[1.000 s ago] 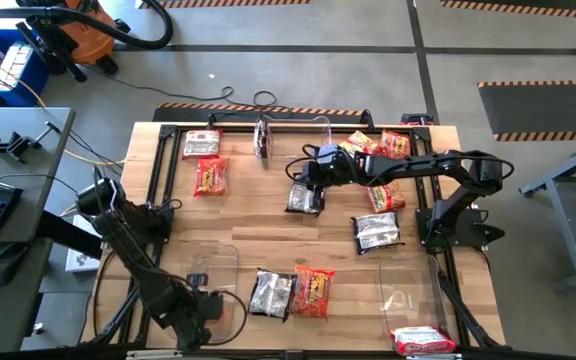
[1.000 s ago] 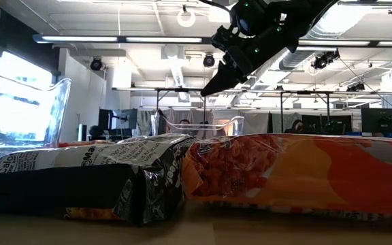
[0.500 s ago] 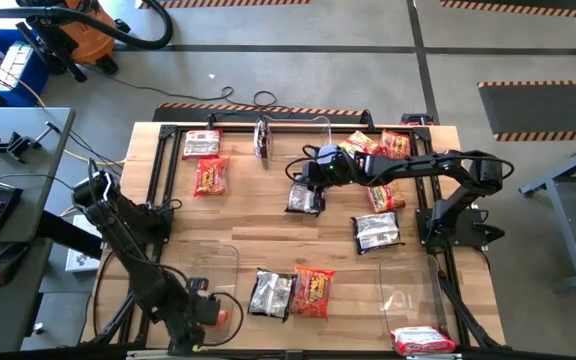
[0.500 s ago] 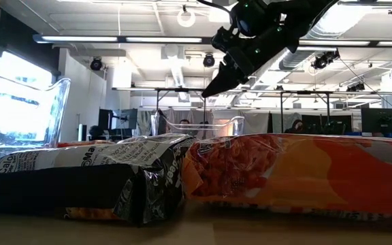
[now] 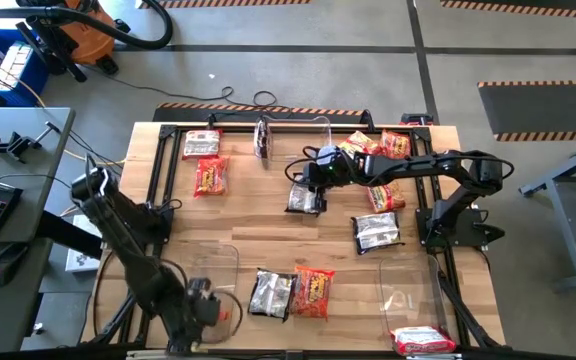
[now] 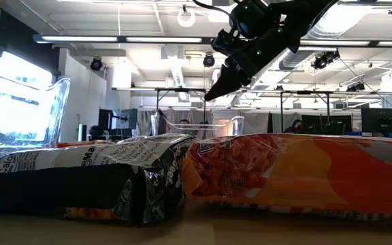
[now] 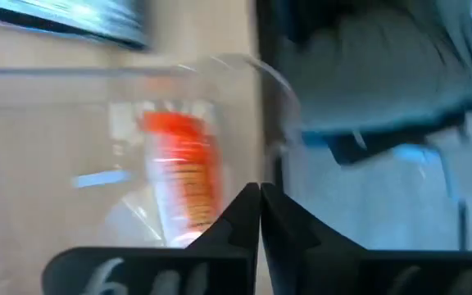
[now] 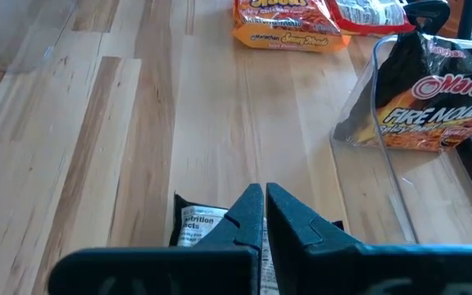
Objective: Sort Maruchan noodles
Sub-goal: Put the middle left orange noodle pack into the bottom left transparent bin
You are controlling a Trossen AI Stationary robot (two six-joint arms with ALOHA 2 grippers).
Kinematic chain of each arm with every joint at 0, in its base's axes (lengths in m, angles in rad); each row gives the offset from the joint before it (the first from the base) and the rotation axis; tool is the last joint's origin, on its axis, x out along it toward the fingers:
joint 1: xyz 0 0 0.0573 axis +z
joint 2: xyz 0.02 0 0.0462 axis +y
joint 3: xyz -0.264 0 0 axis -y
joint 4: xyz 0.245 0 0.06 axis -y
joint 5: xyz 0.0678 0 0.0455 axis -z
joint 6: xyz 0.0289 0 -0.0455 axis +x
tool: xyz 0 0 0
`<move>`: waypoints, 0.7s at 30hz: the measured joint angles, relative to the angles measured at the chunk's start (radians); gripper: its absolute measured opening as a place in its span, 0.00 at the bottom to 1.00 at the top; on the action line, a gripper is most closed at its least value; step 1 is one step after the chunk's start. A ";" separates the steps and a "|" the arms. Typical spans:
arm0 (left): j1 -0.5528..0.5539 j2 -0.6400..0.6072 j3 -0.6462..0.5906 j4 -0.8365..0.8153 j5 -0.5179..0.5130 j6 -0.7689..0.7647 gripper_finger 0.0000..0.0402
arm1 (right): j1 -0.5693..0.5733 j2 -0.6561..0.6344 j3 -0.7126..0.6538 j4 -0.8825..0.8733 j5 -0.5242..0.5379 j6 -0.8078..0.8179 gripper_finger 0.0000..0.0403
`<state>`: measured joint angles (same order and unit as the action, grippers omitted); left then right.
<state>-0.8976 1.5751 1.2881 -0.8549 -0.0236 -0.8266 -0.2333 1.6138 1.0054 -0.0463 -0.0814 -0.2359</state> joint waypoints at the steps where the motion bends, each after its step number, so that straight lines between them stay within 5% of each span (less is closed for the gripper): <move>1: 0.010 -0.022 0.006 -0.027 -0.052 -0.021 0.01 | 0.000 0.000 0.000 0.000 0.000 0.000 0.00; 4: 0.033 -0.071 0.002 -0.142 -0.178 -0.096 0.00 | 0.000 0.000 0.000 -0.002 0.000 0.002 0.00; 8: 0.054 -0.059 0.000 -0.222 -0.162 -0.098 0.00 | 0.000 0.000 0.000 -0.010 0.000 0.011 0.00; 16: 0.066 0.003 -0.154 0.116 0.000 -0.026 0.00 | 0.000 0.000 0.000 -0.009 0.000 0.010 0.00; 21: 0.057 0.011 -0.171 0.219 0.005 0.075 0.00 | 0.000 0.000 0.000 -0.011 0.000 0.010 0.00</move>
<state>-0.8409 1.5857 1.1172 -0.6355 -0.0182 -0.7514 -0.2329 1.6138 1.0054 -0.0570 -0.0818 -0.2256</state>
